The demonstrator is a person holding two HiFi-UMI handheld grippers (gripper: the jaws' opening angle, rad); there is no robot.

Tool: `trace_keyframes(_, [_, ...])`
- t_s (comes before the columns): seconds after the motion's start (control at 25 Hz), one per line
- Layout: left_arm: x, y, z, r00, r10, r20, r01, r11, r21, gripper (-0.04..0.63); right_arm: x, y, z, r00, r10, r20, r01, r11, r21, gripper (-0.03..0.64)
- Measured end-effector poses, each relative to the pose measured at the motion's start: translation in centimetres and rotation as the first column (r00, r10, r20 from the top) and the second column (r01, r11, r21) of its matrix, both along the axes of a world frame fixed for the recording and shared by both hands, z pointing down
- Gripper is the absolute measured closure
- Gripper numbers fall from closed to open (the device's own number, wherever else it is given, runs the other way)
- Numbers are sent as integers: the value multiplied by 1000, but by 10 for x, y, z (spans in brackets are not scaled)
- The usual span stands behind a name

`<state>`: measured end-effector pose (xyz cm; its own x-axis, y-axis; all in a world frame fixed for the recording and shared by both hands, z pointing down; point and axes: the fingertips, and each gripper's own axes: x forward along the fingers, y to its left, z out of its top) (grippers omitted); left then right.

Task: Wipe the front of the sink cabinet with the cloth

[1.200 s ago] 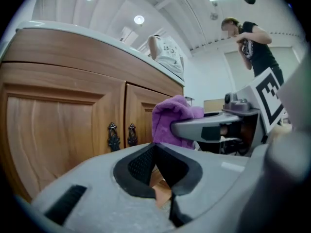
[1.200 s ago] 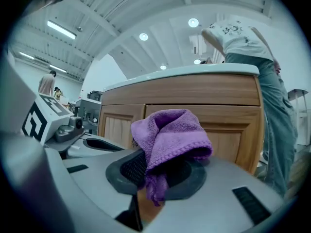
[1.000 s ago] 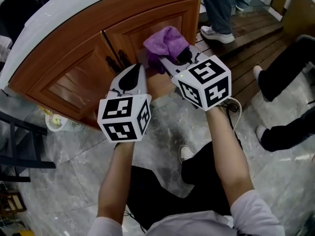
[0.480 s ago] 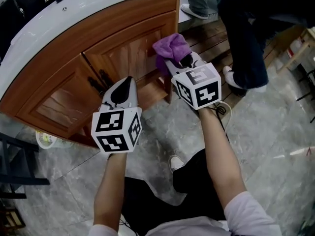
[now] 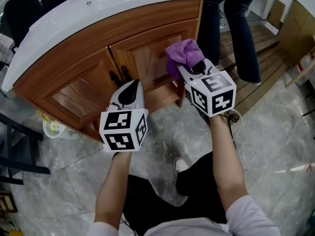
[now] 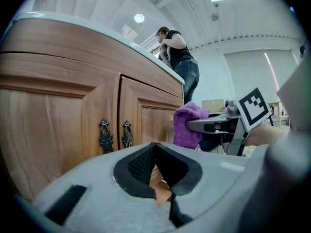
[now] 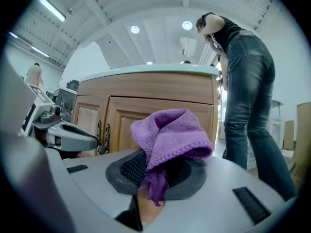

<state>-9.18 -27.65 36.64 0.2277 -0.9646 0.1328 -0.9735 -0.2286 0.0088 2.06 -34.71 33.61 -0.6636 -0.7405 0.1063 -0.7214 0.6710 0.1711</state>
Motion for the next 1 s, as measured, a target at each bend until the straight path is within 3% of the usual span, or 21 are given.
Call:
trace_keyframes(0.36, [-50, 34, 2, 995, -98, -4, 98, 995, -3, 591, -68, 61, -25, 971, -231, 61, 232, 973, 3, 549])
trace_keyframes(0.68, [-102, 76, 4, 976, -216, -3, 216, 976, -4, 591, -144, 116, -16, 909, -416, 36, 416, 909, -7, 549])
trace_keyframes(1.0, [-161, 123, 18, 936, -351, -5, 351, 936, -8, 591, -221, 172, 5, 822, -569, -11, 569, 822, -5, 549])
